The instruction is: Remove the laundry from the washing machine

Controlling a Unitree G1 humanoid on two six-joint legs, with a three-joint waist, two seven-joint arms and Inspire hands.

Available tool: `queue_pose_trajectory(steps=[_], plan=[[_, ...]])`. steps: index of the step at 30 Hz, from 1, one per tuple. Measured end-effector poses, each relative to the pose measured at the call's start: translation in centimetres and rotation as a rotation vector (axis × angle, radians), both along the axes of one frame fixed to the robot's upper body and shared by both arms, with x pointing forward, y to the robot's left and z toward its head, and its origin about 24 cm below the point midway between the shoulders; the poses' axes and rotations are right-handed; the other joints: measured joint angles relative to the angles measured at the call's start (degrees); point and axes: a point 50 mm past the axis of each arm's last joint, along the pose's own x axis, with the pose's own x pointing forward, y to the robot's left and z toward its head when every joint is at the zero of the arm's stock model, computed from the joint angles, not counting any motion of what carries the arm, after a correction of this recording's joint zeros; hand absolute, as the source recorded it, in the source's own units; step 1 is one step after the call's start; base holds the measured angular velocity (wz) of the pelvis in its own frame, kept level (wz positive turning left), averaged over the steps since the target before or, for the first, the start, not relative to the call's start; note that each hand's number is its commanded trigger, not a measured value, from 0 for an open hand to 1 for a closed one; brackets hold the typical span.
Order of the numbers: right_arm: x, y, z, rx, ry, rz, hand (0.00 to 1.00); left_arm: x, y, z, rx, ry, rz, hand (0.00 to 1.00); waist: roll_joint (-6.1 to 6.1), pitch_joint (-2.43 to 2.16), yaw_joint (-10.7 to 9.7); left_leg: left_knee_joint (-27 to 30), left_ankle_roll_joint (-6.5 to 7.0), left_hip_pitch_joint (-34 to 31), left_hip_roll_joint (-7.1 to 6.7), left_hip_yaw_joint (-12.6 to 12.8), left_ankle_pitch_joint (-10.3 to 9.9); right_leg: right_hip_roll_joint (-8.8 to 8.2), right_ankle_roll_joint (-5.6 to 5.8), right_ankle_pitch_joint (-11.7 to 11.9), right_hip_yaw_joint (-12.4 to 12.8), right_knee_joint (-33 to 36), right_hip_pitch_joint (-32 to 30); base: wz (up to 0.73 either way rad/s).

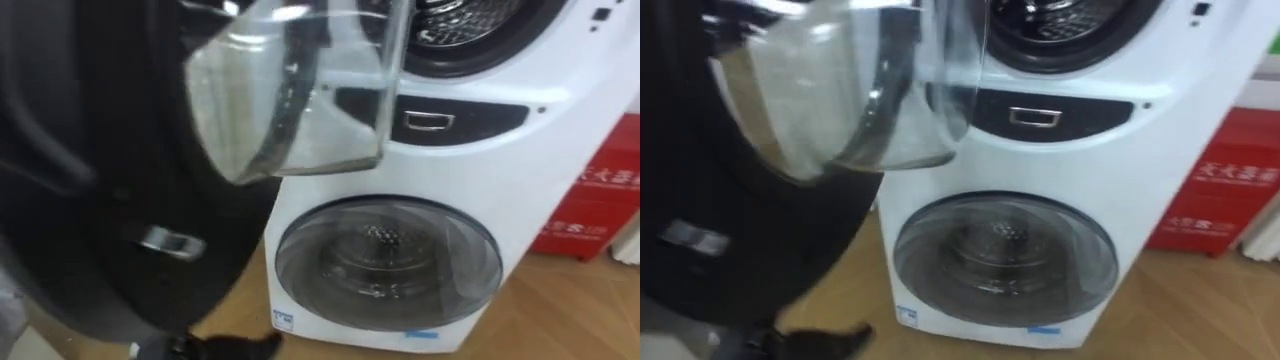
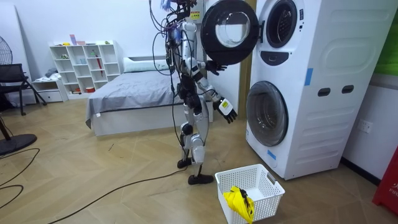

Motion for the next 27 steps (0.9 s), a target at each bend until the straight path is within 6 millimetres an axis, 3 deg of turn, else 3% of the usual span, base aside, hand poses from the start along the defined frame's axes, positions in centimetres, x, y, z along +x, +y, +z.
queue_pose_trajectory(steps=[8,15,20,23,27], plan=[[0.0,0.4,-0.1,0.006,0.003,0.02,0.0,-0.4,-0.9,-0.7,0.056,0.025,-0.099,0.0,0.96,-0.65,-0.84,-1.1,-0.73,1.95,0.94,2.61,-0.41,1.19,-0.17,-0.04,1.02,-0.03,-0.1,-0.18],[0.6,0.8,0.2,0.021,-0.037,0.039,0.0,-0.1,-1.4,-0.4,0.075,-0.011,-0.131,0.0,1.05,-0.53,-1.86,-1.28,-1.22,2.94,1.36,3.21,-0.74,1.65,-0.95,-0.53,0.8,-0.05,0.29,-0.05],[0.9,1.2,0.1,0.024,-0.047,0.053,0.0,2.4,-2.8,1.9,0.143,-0.177,-0.19,0.0,1.41,-0.23,-3.08,-1.22,-1.26,2.99,1.39,3.24,-0.76,1.69,-0.99,-0.55,0.82,-0.08,0.32,0.0],[0.9,1.9,-0.1,0.041,-0.039,0.083,0.0,3.8,-4.1,3.1,0.221,-0.277,-0.221,0.0,1.64,0.38,-3.91,-1.2,-1.26,2.8,1.37,3.21,-0.76,1.68,-0.99,-0.55,0.89,-0.08,0.17,0.0],[1.4,2.8,-0.1,0.054,-0.042,0.129,0.0,5.9,-5.9,4.6,0.256,-0.349,-0.278,0.0,2.13,0.67,-5.19,-1.22,-1.21,2.66,1.34,3.26,-0.8,1.66,-1.01,-0.53,1.11,-0.17,0.03,0.0]])
